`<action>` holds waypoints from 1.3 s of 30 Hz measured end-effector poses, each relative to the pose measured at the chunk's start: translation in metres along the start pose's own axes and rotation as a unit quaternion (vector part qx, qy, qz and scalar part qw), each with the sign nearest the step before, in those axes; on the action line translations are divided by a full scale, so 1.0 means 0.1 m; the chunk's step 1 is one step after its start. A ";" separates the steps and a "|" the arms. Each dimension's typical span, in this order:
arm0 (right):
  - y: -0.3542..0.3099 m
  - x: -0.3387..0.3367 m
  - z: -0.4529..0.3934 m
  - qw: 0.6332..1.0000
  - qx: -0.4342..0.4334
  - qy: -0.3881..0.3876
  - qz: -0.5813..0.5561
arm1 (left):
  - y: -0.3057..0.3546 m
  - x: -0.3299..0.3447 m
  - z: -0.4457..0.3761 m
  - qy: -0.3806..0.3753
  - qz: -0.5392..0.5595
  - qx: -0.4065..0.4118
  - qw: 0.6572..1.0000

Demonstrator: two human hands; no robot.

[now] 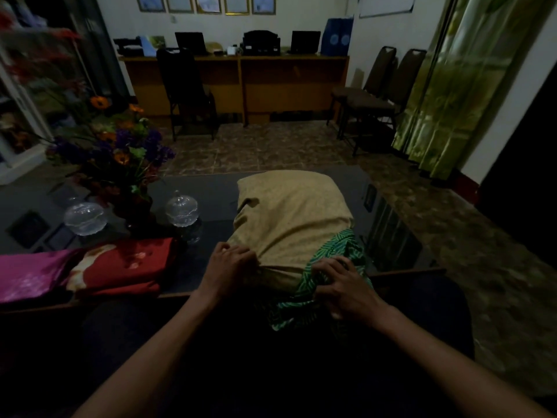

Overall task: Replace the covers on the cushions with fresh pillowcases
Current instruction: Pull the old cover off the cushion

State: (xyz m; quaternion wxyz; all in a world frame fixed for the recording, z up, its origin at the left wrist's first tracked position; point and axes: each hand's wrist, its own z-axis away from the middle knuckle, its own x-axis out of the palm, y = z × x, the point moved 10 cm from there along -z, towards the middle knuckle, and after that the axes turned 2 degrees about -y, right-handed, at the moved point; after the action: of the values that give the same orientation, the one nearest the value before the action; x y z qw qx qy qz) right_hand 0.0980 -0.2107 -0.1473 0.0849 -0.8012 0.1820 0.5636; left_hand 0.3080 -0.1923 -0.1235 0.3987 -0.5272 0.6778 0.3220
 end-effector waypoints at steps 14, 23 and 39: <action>1.14 0.28 0.68 0.724 0.575 0.194 -0.329 | 0.60 0.40 -0.30 -0.047 0.042 0.029 0.998; 1.63 0.26 1.18 0.691 0.610 0.150 -0.358 | 0.54 0.33 -0.62 -0.117 0.107 0.118 0.980; 1.92 0.87 1.17 0.606 0.659 -0.013 -0.446 | 1.15 1.22 -2.37 -0.198 0.017 0.015 0.980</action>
State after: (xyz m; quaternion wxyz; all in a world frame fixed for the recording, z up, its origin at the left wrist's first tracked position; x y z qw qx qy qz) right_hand -0.0525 -0.3648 -0.2559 0.8331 -0.5031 0.1234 0.1939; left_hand 0.1331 -0.4242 -0.1162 0.5278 -0.4352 0.5989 0.4164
